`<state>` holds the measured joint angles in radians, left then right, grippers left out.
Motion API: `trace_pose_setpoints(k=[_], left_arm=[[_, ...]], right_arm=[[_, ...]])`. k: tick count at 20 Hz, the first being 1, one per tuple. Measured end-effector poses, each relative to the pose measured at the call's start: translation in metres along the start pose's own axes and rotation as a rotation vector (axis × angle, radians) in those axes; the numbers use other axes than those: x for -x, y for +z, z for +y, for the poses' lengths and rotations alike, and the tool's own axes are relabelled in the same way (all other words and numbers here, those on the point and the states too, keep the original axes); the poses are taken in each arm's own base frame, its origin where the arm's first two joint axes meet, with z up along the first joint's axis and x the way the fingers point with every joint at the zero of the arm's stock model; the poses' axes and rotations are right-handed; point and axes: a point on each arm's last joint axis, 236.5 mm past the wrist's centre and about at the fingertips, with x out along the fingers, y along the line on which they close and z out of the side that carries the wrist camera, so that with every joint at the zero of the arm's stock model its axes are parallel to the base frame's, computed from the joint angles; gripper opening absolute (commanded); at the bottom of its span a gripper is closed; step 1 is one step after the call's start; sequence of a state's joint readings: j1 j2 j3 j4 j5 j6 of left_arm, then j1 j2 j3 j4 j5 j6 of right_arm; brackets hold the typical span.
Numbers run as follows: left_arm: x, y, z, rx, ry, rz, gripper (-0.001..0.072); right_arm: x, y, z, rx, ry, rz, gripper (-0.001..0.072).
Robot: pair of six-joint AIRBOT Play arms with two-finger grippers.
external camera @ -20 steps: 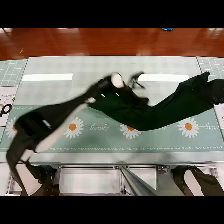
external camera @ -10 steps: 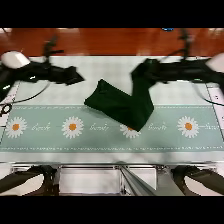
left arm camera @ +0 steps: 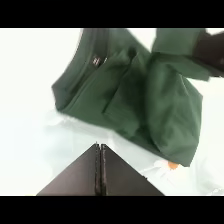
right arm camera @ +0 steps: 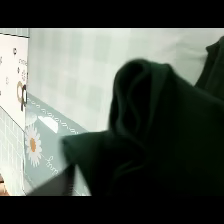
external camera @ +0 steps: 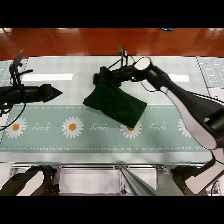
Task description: Fold the shirts.
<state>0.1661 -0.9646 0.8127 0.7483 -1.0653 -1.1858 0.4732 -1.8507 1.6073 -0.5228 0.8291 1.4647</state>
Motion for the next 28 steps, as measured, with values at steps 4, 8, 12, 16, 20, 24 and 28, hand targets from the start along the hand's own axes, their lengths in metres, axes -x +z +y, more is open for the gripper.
trace_pose_setpoints(k=[4,8,12,16,20,24,28], left_arm=[[-0.001,-0.003,0.014,0.006,0.021,-0.009,0.0016],[0.035,0.04,0.032,0.023,0.061,-0.135,0.0017],[0.076,0.079,0.026,0.073,0.011,-0.278,0.0016],[0.077,0.077,0.002,0.034,-0.063,-0.273,0.0016],[0.043,0.035,-0.021,0.004,-0.144,-0.142,0.0016],[0.003,-0.009,-0.033,0.009,-0.184,-0.03,0.0016],[-0.024,-0.036,-0.034,0.02,-0.186,0.035,0.0016]], right_arm=[[0.008,0.009,0.002,-0.018,0.024,0.007,0.0413],[0.124,0.047,0.014,0.016,0.047,-0.026,0.0413],[0.278,0.028,0.0,0.134,-0.211,-0.074,0.0413],[0.386,-0.032,-0.065,0.044,-0.587,-0.246,0.0417],[0.371,-0.106,-0.15,-0.204,-0.654,-0.329,0.0417],[0.296,-0.143,-0.196,-0.433,-0.432,-0.358,0.0417],[0.25,-0.149,-0.213,-0.58,-0.25,-0.353,0.0416]])
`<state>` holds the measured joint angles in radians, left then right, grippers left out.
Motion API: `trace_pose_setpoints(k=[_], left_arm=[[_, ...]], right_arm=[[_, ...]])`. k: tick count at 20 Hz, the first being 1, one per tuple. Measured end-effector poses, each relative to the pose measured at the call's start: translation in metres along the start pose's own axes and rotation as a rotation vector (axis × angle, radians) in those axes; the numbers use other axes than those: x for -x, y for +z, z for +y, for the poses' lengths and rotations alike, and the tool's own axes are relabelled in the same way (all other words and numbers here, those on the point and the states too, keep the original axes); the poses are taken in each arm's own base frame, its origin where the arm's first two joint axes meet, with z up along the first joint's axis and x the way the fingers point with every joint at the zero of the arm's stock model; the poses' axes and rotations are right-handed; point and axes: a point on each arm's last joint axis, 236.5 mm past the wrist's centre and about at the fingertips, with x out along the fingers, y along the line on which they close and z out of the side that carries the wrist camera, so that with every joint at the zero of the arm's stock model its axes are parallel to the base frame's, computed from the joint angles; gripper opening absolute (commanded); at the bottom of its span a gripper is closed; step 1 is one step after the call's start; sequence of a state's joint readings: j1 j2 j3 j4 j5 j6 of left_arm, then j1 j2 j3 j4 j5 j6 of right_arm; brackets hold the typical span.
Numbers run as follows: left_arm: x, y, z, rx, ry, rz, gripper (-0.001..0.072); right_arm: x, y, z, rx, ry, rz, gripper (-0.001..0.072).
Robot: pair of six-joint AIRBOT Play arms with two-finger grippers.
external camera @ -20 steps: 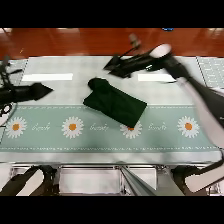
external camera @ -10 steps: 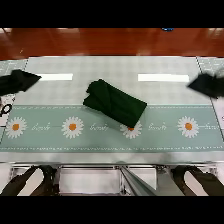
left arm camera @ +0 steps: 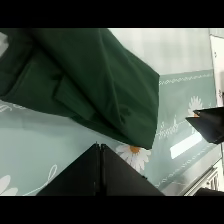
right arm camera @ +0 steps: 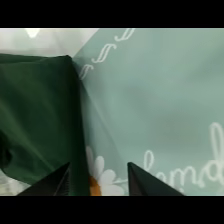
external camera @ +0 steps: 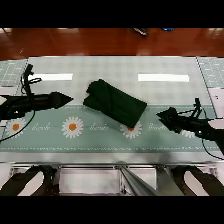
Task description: Fold the shirts.
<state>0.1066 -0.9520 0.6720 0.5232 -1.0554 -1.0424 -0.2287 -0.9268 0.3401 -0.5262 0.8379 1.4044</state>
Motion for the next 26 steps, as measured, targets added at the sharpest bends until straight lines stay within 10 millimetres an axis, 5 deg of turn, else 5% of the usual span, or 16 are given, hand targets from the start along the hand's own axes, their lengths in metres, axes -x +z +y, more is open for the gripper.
trace_pose_setpoints(k=[8,9,11,14,18,21,24,26], left_arm=[[-0.02,-0.015,0.013,0.039,0.013,0.053,0.0016],[-0.021,-0.016,0.014,0.04,0.014,0.055,0.0016],[-0.022,-0.016,0.014,0.042,0.015,0.056,0.0016],[-0.022,-0.016,0.015,0.043,0.015,0.057,0.0016],[-0.024,-0.017,0.017,0.048,0.018,0.061,0.0016],[-0.026,-0.018,0.02,0.056,0.02,0.068,0.0016],[-0.027,-0.019,0.021,0.06,0.021,0.073,0.0016],[-0.027,-0.019,0.022,0.062,0.021,0.075,0.0016]], right_arm=[[-0.081,-0.035,0.027,0.021,0.047,0.232,0.0415],[-0.091,-0.04,0.033,0.034,0.048,0.26,0.0376],[-0.11,-0.046,0.044,0.081,0.039,0.305,0.0029],[-0.12,-0.05,0.085,0.207,0.094,0.353,0.0021],[-0.096,-0.029,0.18,0.468,0.174,0.33,0.002],[-0.052,0.001,0.252,0.672,0.154,0.248,0.002],[0.004,0.037,0.302,0.779,0.12,0.124,0.002],[0.042,0.061,0.318,0.797,0.098,0.053,0.002]])
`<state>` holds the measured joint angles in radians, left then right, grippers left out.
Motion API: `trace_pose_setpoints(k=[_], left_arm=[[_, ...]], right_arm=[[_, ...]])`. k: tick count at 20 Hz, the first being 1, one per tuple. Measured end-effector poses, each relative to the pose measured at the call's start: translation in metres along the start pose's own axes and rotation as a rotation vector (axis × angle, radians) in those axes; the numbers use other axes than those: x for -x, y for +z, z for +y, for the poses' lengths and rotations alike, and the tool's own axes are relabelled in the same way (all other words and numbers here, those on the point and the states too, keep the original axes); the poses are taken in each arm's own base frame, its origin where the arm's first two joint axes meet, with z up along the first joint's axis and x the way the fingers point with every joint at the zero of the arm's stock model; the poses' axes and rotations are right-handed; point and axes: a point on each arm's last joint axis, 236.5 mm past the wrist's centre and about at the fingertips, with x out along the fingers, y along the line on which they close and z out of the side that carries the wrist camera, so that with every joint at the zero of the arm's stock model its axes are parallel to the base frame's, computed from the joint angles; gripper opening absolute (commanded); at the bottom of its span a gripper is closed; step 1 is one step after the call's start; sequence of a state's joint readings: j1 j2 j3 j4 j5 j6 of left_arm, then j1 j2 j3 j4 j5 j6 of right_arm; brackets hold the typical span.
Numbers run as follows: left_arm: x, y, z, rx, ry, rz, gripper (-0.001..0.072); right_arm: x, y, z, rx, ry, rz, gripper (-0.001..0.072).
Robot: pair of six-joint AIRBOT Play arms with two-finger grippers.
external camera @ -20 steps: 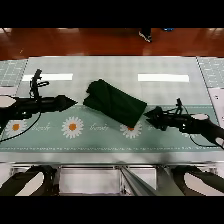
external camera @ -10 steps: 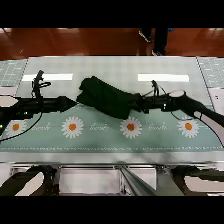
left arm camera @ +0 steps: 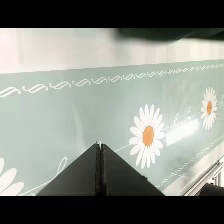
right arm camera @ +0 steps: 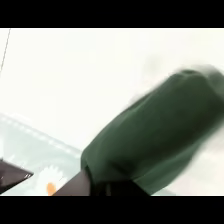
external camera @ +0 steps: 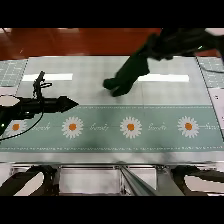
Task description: Fold the shirts.
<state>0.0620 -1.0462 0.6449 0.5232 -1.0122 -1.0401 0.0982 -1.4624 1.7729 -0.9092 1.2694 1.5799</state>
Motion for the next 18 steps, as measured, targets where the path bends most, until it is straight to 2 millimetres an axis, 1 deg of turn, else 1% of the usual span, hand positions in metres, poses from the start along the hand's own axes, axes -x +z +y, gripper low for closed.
trace_pose_setpoints(k=[2,4,7,9,11,14,17,18], left_arm=[[0.0,-0.002,-0.001,0.002,-0.004,0.008,0.0016],[0.0,-0.005,-0.002,0.002,-0.011,0.02,0.0016],[0.0,-0.009,-0.005,0.002,-0.021,0.037,0.0016],[0.0,-0.011,-0.006,0.002,-0.026,0.046,0.0016],[0.0,-0.012,-0.007,0.002,-0.029,0.05,0.0016],[0.0,-0.012,-0.007,0.002,-0.03,0.052,0.0016],[0.0,-0.012,-0.007,0.002,-0.03,0.053,0.0016],[0.0,-0.012,-0.007,0.002,-0.031,0.053,0.0016]], right_arm=[[0.039,0.02,-0.016,-0.015,-0.054,-0.047,0.002],[0.077,0.033,-0.04,-0.063,-0.101,-0.084,0.002],[0.135,0.04,-0.083,-0.181,-0.145,-0.144,0.002],[0.173,0.038,-0.11,-0.265,-0.173,-0.184,0.002],[0.207,0.027,-0.132,-0.338,-0.213,-0.203,0.002],[0.251,-0.001,-0.16,-0.434,-0.303,-0.214,0.002],[0.283,-0.042,-0.176,-0.555,-0.383,-0.208,0.002],[0.29,-0.062,-0.18,-0.607,-0.406,-0.197,0.002]])
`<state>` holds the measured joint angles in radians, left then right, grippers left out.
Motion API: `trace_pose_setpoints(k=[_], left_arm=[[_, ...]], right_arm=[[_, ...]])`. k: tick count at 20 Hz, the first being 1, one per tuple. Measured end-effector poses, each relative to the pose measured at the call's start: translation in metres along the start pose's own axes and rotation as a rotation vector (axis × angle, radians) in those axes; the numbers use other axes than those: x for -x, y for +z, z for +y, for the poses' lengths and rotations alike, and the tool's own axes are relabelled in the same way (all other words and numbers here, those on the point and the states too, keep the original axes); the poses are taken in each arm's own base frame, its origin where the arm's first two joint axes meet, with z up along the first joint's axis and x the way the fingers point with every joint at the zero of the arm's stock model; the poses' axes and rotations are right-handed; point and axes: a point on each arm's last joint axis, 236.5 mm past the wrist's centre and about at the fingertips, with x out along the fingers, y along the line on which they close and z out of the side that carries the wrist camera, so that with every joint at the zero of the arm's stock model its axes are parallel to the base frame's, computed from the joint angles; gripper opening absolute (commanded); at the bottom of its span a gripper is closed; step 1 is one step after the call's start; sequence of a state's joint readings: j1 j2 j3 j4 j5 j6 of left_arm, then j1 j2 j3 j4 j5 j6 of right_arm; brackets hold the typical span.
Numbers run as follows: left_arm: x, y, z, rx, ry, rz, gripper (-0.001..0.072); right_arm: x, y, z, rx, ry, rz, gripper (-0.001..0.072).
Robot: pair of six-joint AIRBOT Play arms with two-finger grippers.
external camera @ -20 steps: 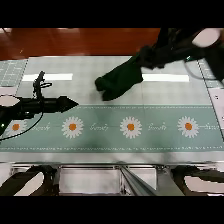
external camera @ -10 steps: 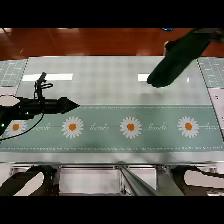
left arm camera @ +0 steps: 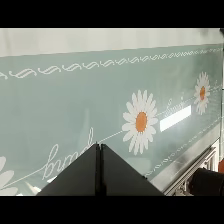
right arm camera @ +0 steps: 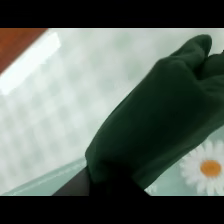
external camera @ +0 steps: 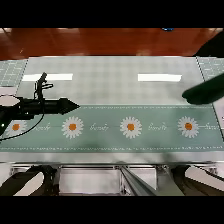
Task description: Fold the shirts.
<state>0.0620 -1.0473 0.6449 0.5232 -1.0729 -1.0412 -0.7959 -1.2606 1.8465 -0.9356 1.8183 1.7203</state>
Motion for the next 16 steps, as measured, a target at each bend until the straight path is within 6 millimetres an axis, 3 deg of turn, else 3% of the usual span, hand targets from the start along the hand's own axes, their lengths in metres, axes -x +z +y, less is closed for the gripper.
trace_pose_setpoints(k=[4,8,9,10,12,16], left_arm=[[0.0,0.0,0.0,-0.001,0.0,0.0,0.0016],[0.0,0.0,0.0,-0.001,0.0,0.0,0.0016],[0.0,0.0,0.0,-0.002,0.0,0.0,0.0016],[0.0,0.0,0.0,-0.004,0.0,0.0,0.0016],[0.0,0.0,0.0,-0.015,0.0,0.0,0.0016],[0.001,0.014,0.007,-0.033,0.031,-0.055,0.0016]], right_arm=[[0.012,-0.048,-0.079,-0.205,-0.156,0.005,0.002],[0.021,-0.118,-0.16,-0.422,-0.36,0.021,0.0036],[0.023,-0.135,-0.174,-0.46,-0.411,0.031,0.019],[0.027,-0.153,-0.188,-0.499,-0.477,0.05,0.0425],[0.035,-0.18,-0.211,-0.554,-0.594,0.083,0.0408],[0.04,-0.2,-0.225,-0.578,-0.674,0.112,0.0403]])
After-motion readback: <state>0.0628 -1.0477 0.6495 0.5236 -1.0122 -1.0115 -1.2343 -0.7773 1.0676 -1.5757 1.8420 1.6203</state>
